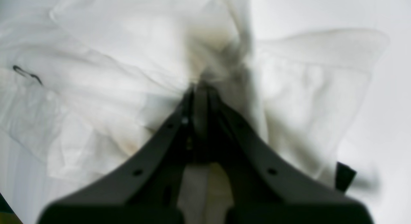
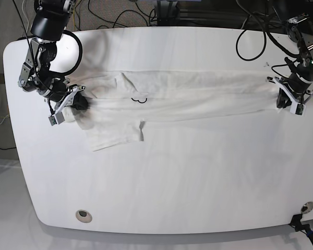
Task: Fold the T-shirt properly
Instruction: 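Pull the strip's end with the left gripper away from the right gripper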
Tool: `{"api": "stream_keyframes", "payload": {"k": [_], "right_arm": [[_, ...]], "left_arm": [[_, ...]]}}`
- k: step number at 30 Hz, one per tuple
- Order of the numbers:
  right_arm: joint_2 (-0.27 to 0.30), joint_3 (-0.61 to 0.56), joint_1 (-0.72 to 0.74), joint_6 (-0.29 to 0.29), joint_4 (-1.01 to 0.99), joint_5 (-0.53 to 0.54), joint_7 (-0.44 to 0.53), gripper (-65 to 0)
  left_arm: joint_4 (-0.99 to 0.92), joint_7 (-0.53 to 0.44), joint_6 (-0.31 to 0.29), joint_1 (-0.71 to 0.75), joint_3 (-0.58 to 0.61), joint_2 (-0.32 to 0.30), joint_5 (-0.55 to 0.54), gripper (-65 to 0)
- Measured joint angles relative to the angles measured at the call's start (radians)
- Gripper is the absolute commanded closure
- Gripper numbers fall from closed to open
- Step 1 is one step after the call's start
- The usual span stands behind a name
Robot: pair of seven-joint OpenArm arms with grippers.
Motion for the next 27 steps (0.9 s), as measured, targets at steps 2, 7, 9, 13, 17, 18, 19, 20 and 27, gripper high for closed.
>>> {"api": "stream_keyframes", "payload": {"k": [2,7,9,13,17,18,19,20,27], "right_arm": [[0.0,0.0,-0.002,0.0,0.0,0.0,0.001,0.0],[0.0,0.0,-0.002,0.001,0.0,0.003,0.002,0.0],[-0.003,-0.001,-0.003,0.0,0.0,0.003,0.001,0.0],[-0.003,-0.001,-0.003,0.001,0.0,0.003,0.002,0.0],[-0.003,-0.001,-0.003,0.001,0.0,0.003,0.001,0.0],[-0.003,-0.001,-0.003,0.001,0.0,0.003,0.001,0.0],[-0.003,-0.001,-0.003,0.001,0.0,0.004,0.002,0.0],[-0.003,-0.001,-0.003,0.001,0.0,0.004,0.001,0.0],[-0.003,-0.001,-0.003,0.001,0.0,0.003,0.001,0.0]], "left_arm": [[-0.063,-0.008,0.008,-0.019,-0.017,-0.019,-0.006,0.0],[-0.17,-0.009,-0.003,-0.095,-0.023,-0.07,-0.015,0.0],[-0.193,-0.011,-0.003,-0.106,-0.022,-0.077,-0.018,0.0],[-0.203,-0.007,-0.002,-0.101,-0.022,-0.074,-0.013,0.0],[-0.203,-0.008,-0.002,-0.098,-0.022,-0.074,-0.013,0.0],[-0.203,-0.008,-0.002,-0.097,-0.022,-0.074,-0.013,0.0],[-0.203,-0.008,-0.002,-0.095,-0.022,-0.074,-0.013,0.0],[-0.203,-0.008,-0.002,-0.095,-0.022,-0.074,-0.013,0.0],[-0.203,-0.007,0.008,-0.1,-0.023,-0.101,-0.002,-32.4]]}}
